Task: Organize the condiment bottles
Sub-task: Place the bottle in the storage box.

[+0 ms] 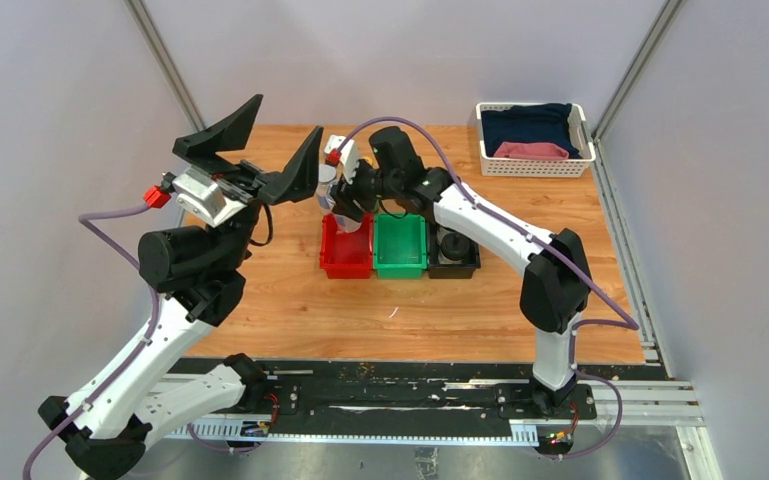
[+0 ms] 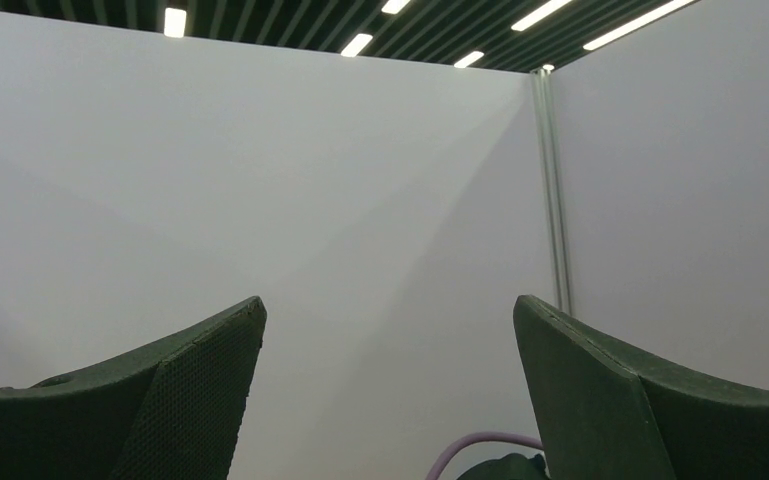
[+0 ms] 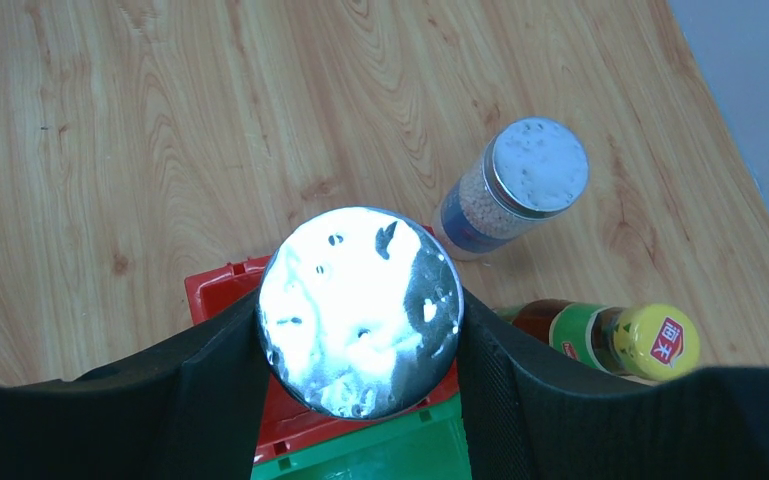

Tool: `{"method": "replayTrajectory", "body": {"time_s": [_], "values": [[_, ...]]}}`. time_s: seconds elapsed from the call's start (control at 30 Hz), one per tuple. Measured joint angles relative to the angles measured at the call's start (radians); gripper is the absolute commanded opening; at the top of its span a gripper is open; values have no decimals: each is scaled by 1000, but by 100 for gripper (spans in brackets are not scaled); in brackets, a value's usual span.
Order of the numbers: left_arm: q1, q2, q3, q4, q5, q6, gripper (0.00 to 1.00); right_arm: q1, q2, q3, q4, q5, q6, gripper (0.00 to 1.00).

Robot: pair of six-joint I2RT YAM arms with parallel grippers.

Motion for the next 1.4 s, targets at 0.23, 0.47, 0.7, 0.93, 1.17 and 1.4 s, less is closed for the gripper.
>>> {"method": "replayTrajectory", "body": {"time_s": [0.23, 0.47, 0.7, 0.93, 1.17, 1.4], "values": [[0, 2, -27, 40, -29, 32, 100, 0, 53, 40, 0, -15, -1, 0], [0, 15, -52, 75, -53, 56, 100, 0, 95, 44, 0, -26, -6, 0], [0, 21, -63, 100, -61, 66, 100, 0, 130, 56, 0, -33, -11, 0], [0, 29, -75, 114, -68, 66, 100, -9, 136, 56, 7, -53, -10, 0], [0, 45, -79, 118, -77, 68, 100, -14, 142, 56, 24, -67, 4, 0], [0, 52, -79, 118, -79, 68, 100, -14, 137, -13, 64, -76, 18, 0]]}}
